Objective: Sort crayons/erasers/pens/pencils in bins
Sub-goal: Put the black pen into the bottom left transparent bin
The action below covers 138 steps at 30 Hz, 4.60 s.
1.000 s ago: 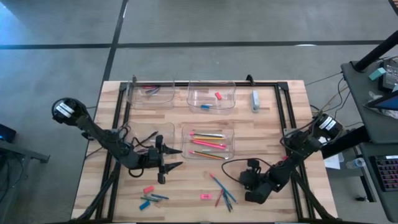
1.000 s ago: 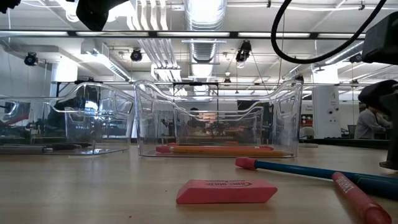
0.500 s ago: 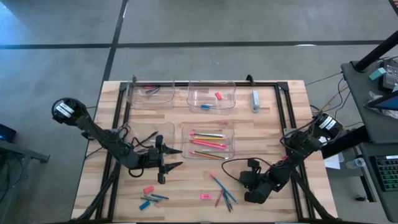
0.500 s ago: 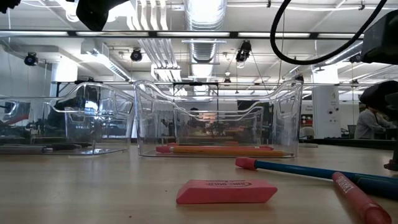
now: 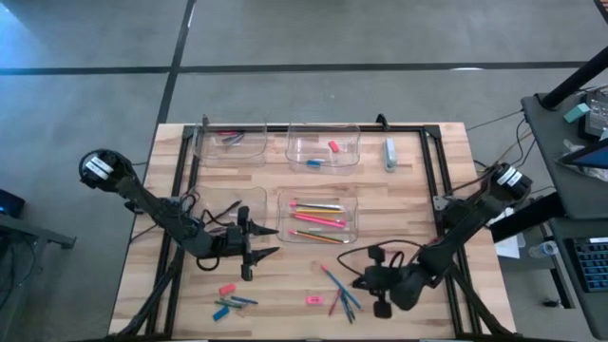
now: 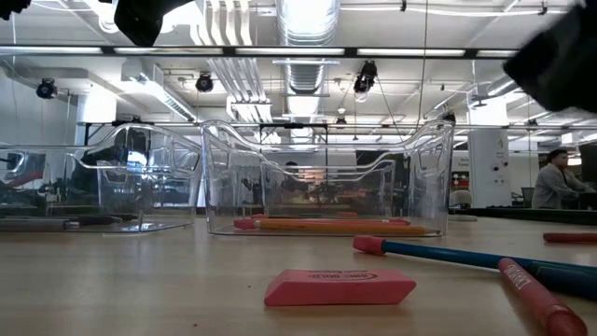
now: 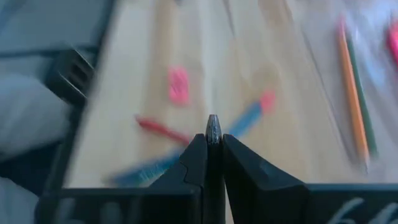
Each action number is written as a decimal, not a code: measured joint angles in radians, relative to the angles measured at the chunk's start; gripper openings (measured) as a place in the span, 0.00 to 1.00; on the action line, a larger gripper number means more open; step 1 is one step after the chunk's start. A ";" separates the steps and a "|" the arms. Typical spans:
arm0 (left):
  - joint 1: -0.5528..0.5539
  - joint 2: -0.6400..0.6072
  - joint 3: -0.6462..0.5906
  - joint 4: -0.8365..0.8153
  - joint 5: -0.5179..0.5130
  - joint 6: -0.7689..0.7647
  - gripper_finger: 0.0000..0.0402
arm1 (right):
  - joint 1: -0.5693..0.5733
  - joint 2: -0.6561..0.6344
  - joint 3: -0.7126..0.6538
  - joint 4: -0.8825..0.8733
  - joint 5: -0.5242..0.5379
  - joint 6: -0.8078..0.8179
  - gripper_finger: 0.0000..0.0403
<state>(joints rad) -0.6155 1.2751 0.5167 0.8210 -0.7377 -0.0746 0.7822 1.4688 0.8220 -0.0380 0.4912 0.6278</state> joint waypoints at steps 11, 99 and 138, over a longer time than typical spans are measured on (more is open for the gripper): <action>0.000 0.016 0.010 0.014 0.055 0.001 0.46 | -0.110 -0.104 -0.054 0.558 0.008 -0.519 0.06; 0.143 0.603 0.515 0.128 0.207 0.002 0.06 | -0.277 0.005 -0.110 1.067 -0.159 -0.734 0.17; 0.185 0.008 0.486 -2.177 0.276 -0.633 0.11 | -0.213 -0.197 -0.112 0.770 -0.151 -0.654 0.73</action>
<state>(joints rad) -0.4309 1.2831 1.0031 -1.3556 -0.4616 -0.7079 0.5694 1.2720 0.7101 0.7315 0.3405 -0.0257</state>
